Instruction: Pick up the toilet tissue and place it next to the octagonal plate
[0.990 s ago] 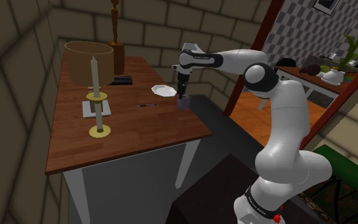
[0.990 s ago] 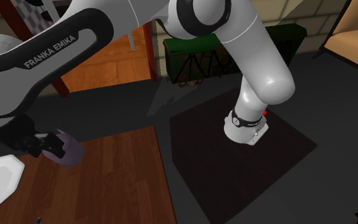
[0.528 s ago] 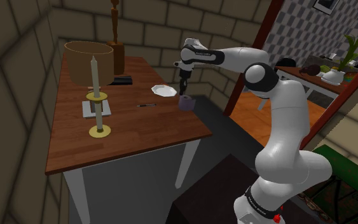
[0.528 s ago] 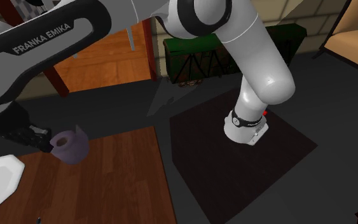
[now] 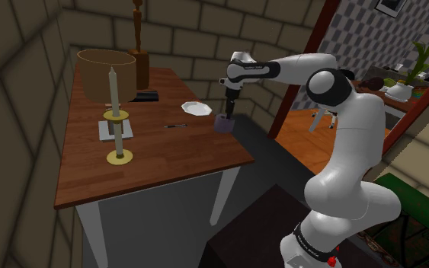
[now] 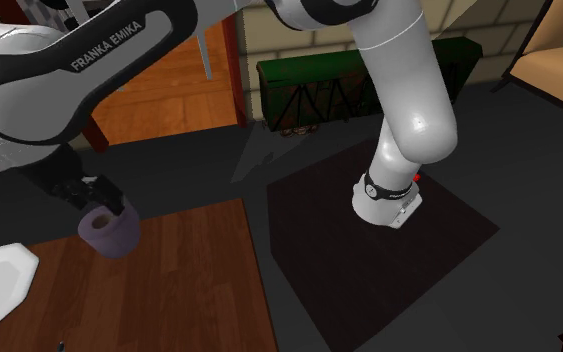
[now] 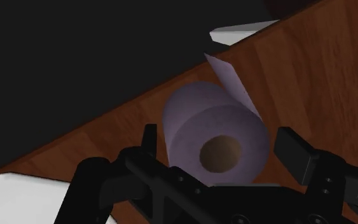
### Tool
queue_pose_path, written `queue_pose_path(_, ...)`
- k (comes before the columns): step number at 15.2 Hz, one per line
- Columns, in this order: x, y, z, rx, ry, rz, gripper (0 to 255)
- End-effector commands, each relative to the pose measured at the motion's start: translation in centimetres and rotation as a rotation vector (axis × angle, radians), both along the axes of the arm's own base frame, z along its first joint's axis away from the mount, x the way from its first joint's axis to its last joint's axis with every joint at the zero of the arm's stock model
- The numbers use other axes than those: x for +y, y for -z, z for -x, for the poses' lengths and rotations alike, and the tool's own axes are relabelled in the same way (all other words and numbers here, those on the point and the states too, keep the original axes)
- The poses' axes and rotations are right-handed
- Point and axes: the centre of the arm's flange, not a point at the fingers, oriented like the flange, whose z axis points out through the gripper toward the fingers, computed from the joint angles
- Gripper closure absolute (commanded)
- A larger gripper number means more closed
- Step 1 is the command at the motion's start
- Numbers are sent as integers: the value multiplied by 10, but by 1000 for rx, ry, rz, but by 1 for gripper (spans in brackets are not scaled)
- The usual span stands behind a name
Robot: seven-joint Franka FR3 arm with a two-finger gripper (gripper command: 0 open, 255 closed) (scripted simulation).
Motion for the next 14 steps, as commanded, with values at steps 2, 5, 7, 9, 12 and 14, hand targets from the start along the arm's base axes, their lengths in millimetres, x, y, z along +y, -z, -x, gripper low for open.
queue_pose_path(2, -7, 9, 14, 2, 29, 7, 0)
queue_pose_path(5, -6, 25, 16, 2, 29, 7, 0)
queue_pose_path(7, -6, 35, 17, 2, 29, 7, 0)
queue_pose_path(9, -5, 44, 17, 2, 29, 7, 0)
queue_pose_path(12, -6, 44, 17, 2, 29, 7, 0)
queue_pose_path(14, -6, 44, 17, 2, 29, 7, 0)
